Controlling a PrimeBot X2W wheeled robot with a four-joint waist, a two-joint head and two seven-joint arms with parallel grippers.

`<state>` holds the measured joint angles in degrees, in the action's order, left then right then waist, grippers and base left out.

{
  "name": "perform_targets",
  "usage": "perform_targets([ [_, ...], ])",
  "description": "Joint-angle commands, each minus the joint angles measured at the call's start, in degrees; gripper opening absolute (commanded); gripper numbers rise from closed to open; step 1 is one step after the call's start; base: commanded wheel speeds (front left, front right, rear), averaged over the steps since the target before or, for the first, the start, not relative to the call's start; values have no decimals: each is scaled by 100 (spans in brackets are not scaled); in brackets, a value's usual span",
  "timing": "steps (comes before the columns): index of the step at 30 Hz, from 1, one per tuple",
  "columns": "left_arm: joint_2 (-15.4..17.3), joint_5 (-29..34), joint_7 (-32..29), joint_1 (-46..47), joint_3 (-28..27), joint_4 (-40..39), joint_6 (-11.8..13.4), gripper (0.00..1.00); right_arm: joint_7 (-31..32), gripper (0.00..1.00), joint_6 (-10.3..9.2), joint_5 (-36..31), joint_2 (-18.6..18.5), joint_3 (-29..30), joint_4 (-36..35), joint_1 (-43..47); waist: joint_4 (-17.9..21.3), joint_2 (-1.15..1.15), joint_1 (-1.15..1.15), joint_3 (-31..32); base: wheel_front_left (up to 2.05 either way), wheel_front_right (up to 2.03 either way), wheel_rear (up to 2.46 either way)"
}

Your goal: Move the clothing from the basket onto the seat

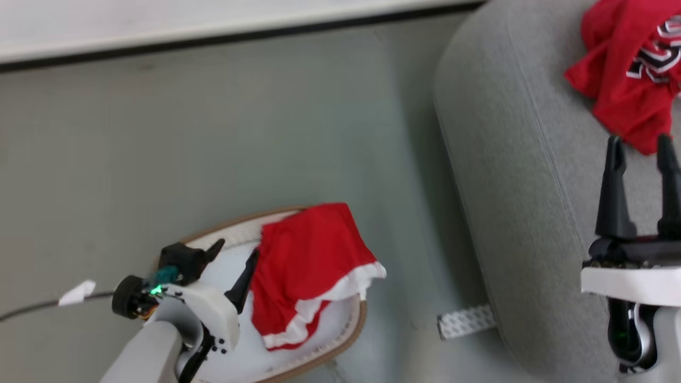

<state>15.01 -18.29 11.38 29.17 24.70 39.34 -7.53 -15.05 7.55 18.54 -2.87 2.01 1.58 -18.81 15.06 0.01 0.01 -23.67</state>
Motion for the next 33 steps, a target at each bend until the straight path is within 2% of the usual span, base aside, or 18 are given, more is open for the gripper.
perform_targets([
  [1, 64, -217, -194, 181, 168, 327, 10, 100, -18, 100, -13, 107, -2, 10, -121, -161, 405, -1, -1, -512, 0, 0, 0],
  [9, 485, -721, -702, 866, 1052, 1336, 10, 100, -10, 100, -13, 543, -2, -91, -609, -470, 1003, -1, -1, -1423, 0, 0, 0],
  [16, 859, -1097, -1017, 1378, 1633, 1752, 10, 100, -10, 100, -13, 946, 0, -148, -981, -564, 1378, -1, -1, -2098, 0, 0, 0],
  [22, 948, -1340, -1269, 1713, 1962, 1983, 10, 100, -10, 100, -13, 1128, 0, -108, -1095, -510, 1446, -1, -1, -2384, 0, 0, 0],
  [27, 879, -1493, -1432, 1919, 2290, 2177, 10, 100, -10, 100, -13, 1170, -2, -8, -1193, -373, 1429, -1, -1, -2478, 0, 0, 0],
  [28, 877, -1520, -1442, 1953, 2346, 2212, 10, 85, -10, 100, -13, 1173, -3, 8, -1200, -350, 1429, -1, -1, -2483, 0, 0, 0],
  [30, 881, -1602, -1430, 1999, 2447, 2272, 10, 0, -10, 100, -13, 1181, -2, 32, -1211, -332, 1431, -1, -1, -2491, 0, 0, 0],
  [33, 886, -1725, -1355, 2053, 2570, 2319, 10, 0, -10, 100, -13, 1215, -2, 46, -1185, -328, 1437, -1, -1, -2476, 0, 0, 0],
])
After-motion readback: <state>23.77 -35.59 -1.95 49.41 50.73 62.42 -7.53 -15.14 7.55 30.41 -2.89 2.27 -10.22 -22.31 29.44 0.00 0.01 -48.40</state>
